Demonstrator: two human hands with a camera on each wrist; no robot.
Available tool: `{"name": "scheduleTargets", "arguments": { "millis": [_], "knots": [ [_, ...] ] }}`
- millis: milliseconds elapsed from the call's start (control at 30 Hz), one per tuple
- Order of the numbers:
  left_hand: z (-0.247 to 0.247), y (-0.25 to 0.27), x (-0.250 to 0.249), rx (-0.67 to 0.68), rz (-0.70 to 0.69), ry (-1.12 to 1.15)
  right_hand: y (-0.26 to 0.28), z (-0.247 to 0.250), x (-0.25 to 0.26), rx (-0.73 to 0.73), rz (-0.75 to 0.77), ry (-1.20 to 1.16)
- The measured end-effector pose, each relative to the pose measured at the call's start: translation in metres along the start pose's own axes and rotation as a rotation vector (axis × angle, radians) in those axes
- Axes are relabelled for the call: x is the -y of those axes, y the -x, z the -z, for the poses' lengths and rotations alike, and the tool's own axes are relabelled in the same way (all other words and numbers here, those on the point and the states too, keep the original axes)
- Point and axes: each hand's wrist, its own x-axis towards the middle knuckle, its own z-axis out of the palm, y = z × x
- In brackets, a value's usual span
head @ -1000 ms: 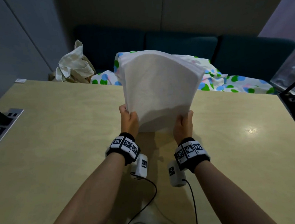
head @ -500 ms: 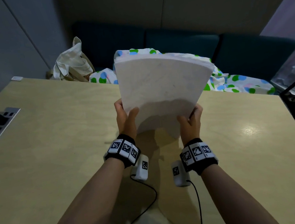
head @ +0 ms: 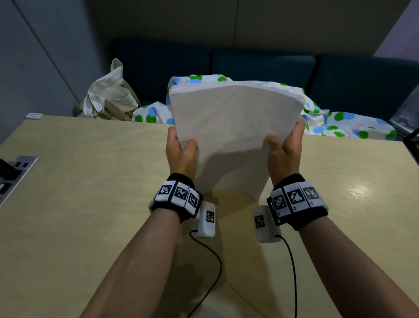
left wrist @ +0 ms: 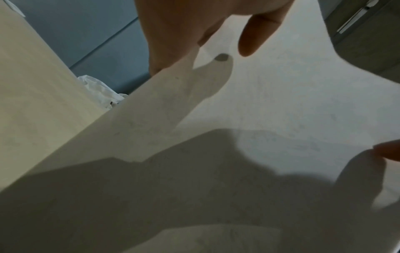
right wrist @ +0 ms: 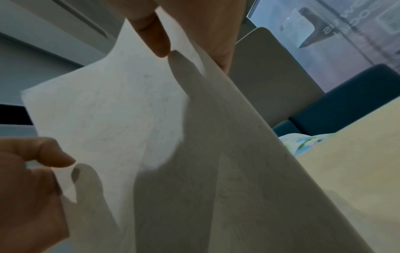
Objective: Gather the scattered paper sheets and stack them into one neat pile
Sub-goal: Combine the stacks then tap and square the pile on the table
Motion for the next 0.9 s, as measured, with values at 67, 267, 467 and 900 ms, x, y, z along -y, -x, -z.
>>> {"name": "scheduleTargets", "arguments": {
  "millis": [67, 267, 467, 900],
  "knots": [
    [0.001, 0.002, 0.001, -0.023, 0.002, -0.037, 0.001, 0.0, -0.002, -0.03, -0.006, -0.002],
    [0.008, 0.017, 0.028, -0.008, 0.223, -0.202, 0.013, -0.002, -0.025, -0.086, -0.069, 0.082],
    [0.012, 0.033, 0.054, 0.036, 0.373, -0.283, 0.039, -0.007, -0.068, -0.03, -0.246, 0.249],
    [0.027, 0.019, 0.06, 0.185, 0.508, -0.808, 0.029, 0.006, -0.094, 0.087, -0.558, 0.575]
  ]
}}
